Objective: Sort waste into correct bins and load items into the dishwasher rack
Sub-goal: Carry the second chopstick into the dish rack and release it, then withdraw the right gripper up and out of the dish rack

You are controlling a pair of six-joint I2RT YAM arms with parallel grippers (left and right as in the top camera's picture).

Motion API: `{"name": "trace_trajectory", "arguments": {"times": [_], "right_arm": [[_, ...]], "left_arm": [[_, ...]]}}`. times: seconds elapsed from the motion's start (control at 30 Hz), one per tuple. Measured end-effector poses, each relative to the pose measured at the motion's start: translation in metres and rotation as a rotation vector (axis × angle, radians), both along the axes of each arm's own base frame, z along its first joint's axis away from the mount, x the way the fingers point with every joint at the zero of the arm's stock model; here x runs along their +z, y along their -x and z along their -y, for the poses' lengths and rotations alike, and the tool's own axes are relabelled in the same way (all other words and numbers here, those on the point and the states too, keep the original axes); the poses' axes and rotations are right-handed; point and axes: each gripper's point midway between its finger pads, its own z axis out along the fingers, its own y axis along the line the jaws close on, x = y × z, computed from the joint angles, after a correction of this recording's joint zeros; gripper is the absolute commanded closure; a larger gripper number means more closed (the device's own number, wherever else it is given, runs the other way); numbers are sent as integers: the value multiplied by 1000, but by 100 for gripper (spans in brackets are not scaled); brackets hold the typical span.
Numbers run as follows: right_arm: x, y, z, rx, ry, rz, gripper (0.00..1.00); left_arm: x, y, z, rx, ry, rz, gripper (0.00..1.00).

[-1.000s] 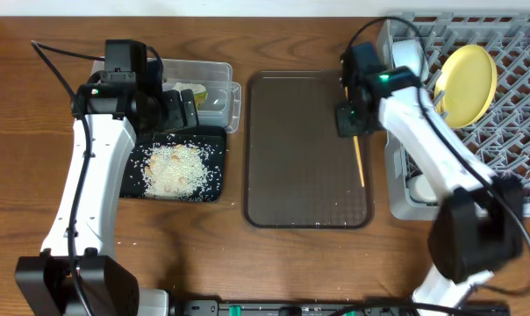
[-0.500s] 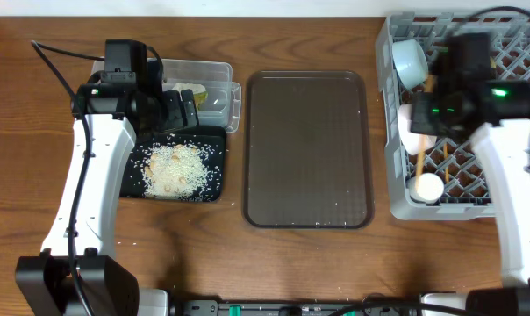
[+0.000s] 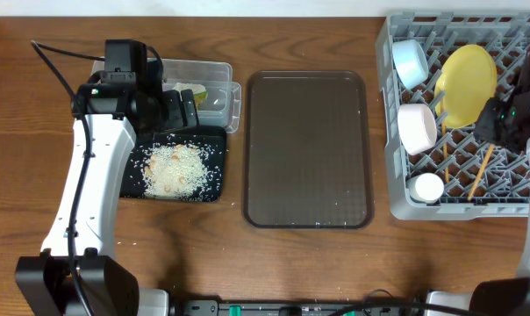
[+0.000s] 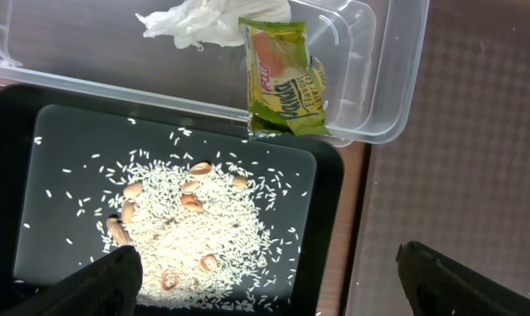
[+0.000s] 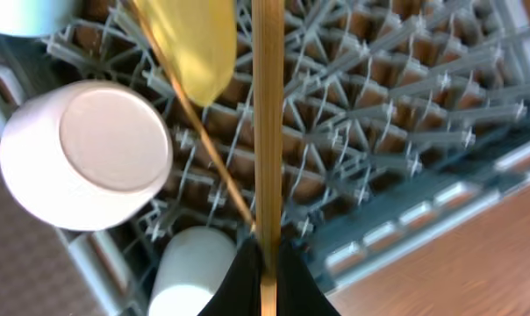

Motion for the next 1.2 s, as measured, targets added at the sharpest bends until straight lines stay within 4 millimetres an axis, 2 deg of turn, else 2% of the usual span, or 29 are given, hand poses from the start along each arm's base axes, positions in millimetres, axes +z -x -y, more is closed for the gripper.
{"name": "trace_trajectory", "arguments": {"times": [0.17,0.4,0.43,0.5,0.57,0.63,0.87,0.93,1.0,1.1,1.13,1.2], "right_arm": [[-20,-21,6,121,45,-49,99],[-63,-27,8,201,28,-189,99],[-66,-28,8,206,26,-198,96],[-70,-28,8,209,23,-208,73],[-70,-28,8,218,27,-213,65],[-70,-28,8,224,27,-214,62],[-71,-24,4,231,8,-229,60],[-65,-23,-2,241,-18,-225,55],[-52,-27,-10,255,-40,-192,43],[-12,-35,-33,310,-56,-91,9],[4,-36,-41,328,-54,-47,1],[37,-35,-58,377,-44,37,1]], "left_arm": [[0,0,0,0,0,0,5],[0,0,0,0,0,0,5],[0,0,0,0,0,0,5],[0,0,0,0,0,0,5],[0,0,0,0,0,0,5],[0,0,0,0,0,0,5],[0,0,0,0,0,0,5],[0,0,0,0,0,0,5],[0,0,0,0,0,0,5],[0,0,0,0,0,0,5],[0,0,0,0,0,0,5],[0,0,0,0,0,0,5]]}}
